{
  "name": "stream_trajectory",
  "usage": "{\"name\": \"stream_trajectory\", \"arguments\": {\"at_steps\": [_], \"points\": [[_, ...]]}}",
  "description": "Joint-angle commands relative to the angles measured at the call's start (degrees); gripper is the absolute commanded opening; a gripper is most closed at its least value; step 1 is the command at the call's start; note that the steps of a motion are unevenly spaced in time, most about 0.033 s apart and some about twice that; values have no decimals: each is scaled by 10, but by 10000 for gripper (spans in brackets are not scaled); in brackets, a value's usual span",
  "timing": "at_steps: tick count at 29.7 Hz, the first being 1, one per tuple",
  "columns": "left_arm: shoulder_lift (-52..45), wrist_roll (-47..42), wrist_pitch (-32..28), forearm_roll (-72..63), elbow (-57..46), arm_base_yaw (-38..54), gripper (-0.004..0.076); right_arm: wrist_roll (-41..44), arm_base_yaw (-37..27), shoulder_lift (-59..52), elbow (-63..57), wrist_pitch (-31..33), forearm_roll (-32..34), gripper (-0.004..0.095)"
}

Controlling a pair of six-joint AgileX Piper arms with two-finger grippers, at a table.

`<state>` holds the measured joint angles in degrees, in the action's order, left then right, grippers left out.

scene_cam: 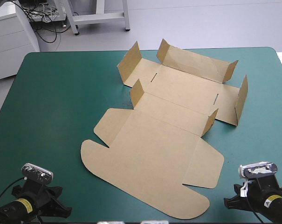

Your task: Fold the box

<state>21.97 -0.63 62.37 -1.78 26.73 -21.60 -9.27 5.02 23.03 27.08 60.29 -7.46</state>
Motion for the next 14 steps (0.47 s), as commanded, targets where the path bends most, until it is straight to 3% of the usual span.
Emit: {"name": "stream_trajectory", "arguments": {"at_steps": [1,3,5,9,14], "points": [[5,-7,-24,-1,14,-3,-32,1,2,4,15,-15,-5,609],[5,-7,-24,-1,14,-3,-32,23,2,4,25,3,-5,765],[5,-7,-24,-1,14,-3,-32,47,2,4,40,31,-5,829],[5,-7,-24,-1,14,-3,-32,108,2,4,79,81,-5,833],[5,-7,-24,-1,14,-3,-32,207,2,5,137,78,-34,829]]}}
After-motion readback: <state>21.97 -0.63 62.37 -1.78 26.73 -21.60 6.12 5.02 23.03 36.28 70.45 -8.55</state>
